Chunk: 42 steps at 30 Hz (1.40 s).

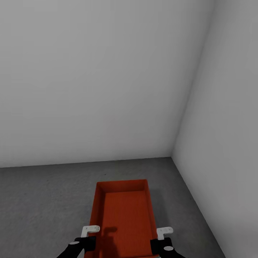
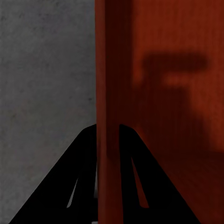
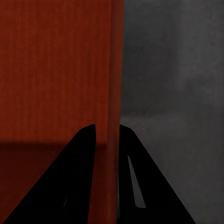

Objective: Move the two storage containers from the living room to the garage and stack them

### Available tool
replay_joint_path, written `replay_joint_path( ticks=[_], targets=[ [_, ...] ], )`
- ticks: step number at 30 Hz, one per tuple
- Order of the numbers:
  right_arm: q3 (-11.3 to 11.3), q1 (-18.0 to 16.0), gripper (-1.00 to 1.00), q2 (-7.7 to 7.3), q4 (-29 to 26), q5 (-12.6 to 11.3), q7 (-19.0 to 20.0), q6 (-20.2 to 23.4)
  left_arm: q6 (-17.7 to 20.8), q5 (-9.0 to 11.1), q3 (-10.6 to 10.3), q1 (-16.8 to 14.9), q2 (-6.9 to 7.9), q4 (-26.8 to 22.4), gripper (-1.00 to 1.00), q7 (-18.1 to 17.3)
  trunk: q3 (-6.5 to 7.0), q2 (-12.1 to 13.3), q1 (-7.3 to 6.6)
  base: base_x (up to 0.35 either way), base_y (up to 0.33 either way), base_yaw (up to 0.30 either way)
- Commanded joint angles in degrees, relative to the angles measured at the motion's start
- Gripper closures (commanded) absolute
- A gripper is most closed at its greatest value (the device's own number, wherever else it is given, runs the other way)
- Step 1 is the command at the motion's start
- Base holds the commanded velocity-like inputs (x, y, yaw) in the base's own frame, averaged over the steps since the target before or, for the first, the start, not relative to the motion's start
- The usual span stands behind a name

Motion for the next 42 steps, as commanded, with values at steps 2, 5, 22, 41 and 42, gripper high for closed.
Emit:
replay_joint_path(
  ticks=[2,5,22,41,42],
  targets=[
    [-0.65,-0.06,1.0,-0.85,1.2,-0.95,-0.35,-0.29,0.4,-0.89,0.25,-0.01,0.04,-0.31,1.0,0.62,-0.06,-0.04,0.0,0.0,0.0,0.0],
    [-0.65,-0.05,1.0,-0.85,1.2,-0.95,-0.35,-0.26,0.41,-0.89,0.25,-0.01,-0.02,-0.31,1.0,0.62,-0.06,-0.04,0.0,0.0,0.0,0.0],
    [-0.65,-0.04,1.0,-0.85,1.2,-0.95,-0.34,-0.21,0.41,-0.89,0.25,-0.01,-0.05,-0.31,1.0,0.62,-1.85,-4.05,2.2,0.0,0.0,0.0],
    [-0.65,-0.05,1.0,-0.85,1.2,-0.95,-0.38,-0.21,0.41,-0.89,0.25,-0.01,-0.13,-0.3,1.0,0.62,-5.26,-11.67,6.37,0.0,0.0,0.0],
    [-0.65,-0.05,1.0,-0.85,1.2,-0.95,-0.38,-0.21,0.41,-0.89,0.27,-0.01,-0.13,-0.3,1.0,0.62,-5.44,-12.07,6.59,0.0,0.0,0.0]
  ],
)
